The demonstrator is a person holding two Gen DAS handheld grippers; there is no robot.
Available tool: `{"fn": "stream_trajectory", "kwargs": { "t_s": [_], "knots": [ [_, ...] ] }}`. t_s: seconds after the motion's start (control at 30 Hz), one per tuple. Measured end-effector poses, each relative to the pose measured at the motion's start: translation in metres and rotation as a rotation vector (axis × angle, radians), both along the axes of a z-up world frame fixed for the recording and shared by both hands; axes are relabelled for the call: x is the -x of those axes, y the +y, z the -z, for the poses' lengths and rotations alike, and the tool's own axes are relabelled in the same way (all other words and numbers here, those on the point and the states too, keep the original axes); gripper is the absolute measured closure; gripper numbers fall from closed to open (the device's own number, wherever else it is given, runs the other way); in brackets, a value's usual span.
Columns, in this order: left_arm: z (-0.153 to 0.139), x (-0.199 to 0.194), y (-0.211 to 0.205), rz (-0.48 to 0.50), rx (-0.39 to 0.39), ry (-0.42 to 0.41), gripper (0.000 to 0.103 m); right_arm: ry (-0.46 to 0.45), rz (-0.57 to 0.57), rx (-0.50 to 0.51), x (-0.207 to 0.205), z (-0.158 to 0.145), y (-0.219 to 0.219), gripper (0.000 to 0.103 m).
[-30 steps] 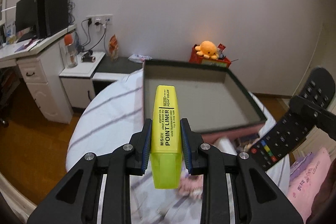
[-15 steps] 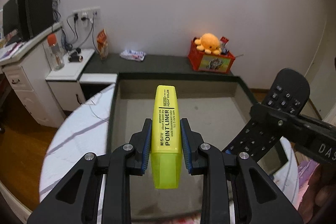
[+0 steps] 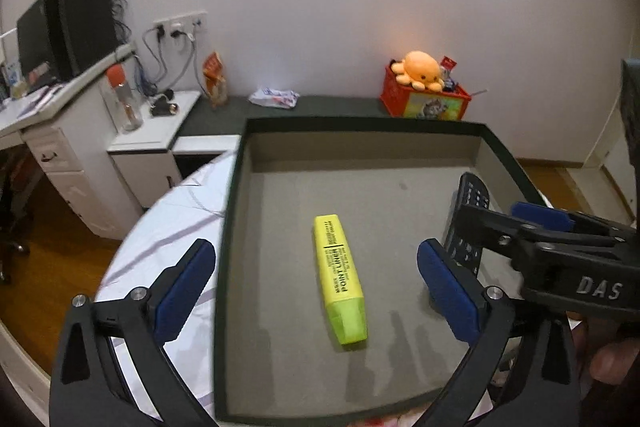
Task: Organize rigid objects
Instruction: 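Lower the highlighter into the box and open the left tool while the right tool releases the remote, then withdraw both tools from the box back toward the remaining items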
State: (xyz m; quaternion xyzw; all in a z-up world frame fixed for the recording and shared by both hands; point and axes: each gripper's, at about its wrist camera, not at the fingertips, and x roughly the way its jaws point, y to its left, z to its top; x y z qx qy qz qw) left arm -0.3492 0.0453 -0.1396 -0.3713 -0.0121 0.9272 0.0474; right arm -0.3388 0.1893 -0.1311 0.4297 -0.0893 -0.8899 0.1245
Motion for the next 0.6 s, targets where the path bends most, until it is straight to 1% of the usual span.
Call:
{"fn": "stream_trajectory", "kwargs": {
  "t_s": [0.03, 0.17, 0.33, 0.5, 0.6],
  "knots": [
    [-0.004, -0.004, -0.003, -0.005, -0.003, 0.009, 0.001, 0.021, 0.008, 0.004, -0.004, -0.005, 0.001, 0.000],
    [-0.026, -0.029, -0.014, -0.031, 0.000, 0.057, 0.001, 0.094, 0.039, 0.013, -0.032, -0.029, 0.004, 0.000],
    [-0.052, -0.070, -0.026, -0.045, 0.017, 0.124, 0.001, 0.169, 0.072, 0.014, -0.080, -0.056, 0.005, 0.000],
    [-0.071, -0.119, -0.037, -0.051, 0.009, 0.173, 0.001, 0.213, 0.093, 0.011, -0.128, -0.074, 0.007, 0.000],
    [-0.081, -0.147, -0.040, -0.056, 0.016, 0.196, 0.000, 0.239, 0.108, 0.007, -0.161, -0.082, 0.009, 0.000]
  ]
}}
